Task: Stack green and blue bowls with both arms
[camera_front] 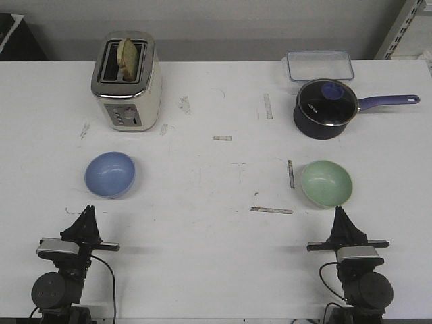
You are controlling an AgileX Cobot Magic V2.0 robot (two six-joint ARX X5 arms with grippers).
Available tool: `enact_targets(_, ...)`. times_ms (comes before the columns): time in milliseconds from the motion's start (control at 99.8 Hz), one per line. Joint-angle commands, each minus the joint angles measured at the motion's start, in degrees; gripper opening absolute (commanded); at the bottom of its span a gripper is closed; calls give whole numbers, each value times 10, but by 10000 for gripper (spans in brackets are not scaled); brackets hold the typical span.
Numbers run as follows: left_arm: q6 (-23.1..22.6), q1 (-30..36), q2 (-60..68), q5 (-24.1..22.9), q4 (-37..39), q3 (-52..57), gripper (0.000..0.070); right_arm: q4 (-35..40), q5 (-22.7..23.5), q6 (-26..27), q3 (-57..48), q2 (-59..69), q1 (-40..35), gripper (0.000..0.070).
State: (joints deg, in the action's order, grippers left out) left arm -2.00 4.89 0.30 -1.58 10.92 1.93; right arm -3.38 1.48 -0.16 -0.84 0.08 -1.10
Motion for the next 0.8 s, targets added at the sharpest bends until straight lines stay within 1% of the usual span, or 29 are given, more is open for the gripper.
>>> enact_targets(0,1,0,-1,-2,8,-12,1,-9,0,1,2,0,0,1)
enact_targets(230,1,0,-1,-2,8,-12,1,-9,0,2,1,0,0,1)
enact_targets(451,1,0,-1,-2,8,-12,1,-8,0,23,-2,0,0,1)
enact_targets(651,1,0,-1,-2,8,-12,1,5,0,22,-36,6,0,1)
enact_targets(792,1,0,-1,-2,8,-12,1,8,0,19,-71,33,0,1)
